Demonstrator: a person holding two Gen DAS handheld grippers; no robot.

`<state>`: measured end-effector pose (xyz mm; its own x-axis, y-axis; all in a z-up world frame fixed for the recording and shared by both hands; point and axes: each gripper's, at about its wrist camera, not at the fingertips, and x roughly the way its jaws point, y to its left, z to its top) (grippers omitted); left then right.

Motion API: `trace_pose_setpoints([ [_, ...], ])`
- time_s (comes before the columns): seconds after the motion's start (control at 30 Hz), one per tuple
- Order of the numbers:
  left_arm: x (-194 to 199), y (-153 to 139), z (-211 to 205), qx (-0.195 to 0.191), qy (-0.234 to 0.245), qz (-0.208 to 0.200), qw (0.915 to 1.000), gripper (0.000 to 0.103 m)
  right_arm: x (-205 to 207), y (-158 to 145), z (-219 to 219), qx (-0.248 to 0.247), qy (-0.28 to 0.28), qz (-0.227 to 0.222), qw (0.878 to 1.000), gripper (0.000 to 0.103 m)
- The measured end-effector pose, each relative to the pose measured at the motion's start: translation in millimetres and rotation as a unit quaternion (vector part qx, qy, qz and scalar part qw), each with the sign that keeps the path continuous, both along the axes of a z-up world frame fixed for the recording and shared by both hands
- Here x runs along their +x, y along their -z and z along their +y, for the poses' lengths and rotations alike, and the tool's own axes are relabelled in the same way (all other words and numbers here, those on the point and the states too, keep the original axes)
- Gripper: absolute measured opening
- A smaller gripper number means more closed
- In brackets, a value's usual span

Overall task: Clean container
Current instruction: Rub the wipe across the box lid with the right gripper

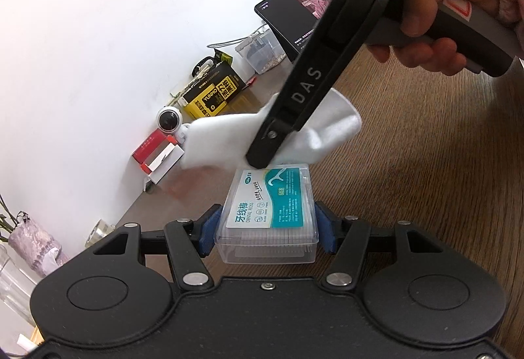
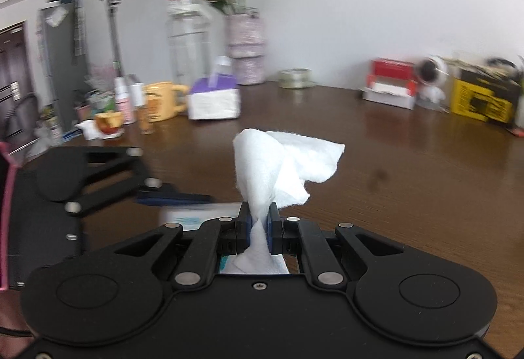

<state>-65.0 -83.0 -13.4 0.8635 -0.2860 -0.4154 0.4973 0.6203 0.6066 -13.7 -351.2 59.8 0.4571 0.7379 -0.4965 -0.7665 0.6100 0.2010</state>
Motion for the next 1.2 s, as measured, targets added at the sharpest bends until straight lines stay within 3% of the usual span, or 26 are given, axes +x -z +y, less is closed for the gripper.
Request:
trace_pose_setpoints([
  [0.17, 1.3, -3.1, 3.5, -0.002, 0.000, 0.000, 1.0000, 0.059, -10.8, 4.0, -2.2, 0.009, -0.001, 0.005, 1.000, 0.008],
  [0.4, 2.7, -3.1, 2.6, -0.002, 0.000, 0.001, 1.0000, 0.059, -36.3, -3.1, 11.6, 0.029, -0.079, -0.004, 0.996, 0.009],
  [0.53, 5.9, -4.6, 3.3, -0.002, 0.000, 0.001, 1.0000, 0.059, -33.5, -5.9, 13.6, 0.023, -0.068, -0.009, 0.997, 0.009],
  [0.77, 12.1, -9.1, 7.1, -0.002, 0.000, 0.002, 1.0000, 0.059, -10.1, 1.8, -2.1, 0.001, 0.014, 0.004, 1.000, 0.009],
  [1.2, 14.1, -7.6, -2.0, -0.004, 0.000, 0.005, 1.0000, 0.059, -49.6, 0.0, 8.2, 0.018, -0.049, 0.021, 0.998, 0.009],
])
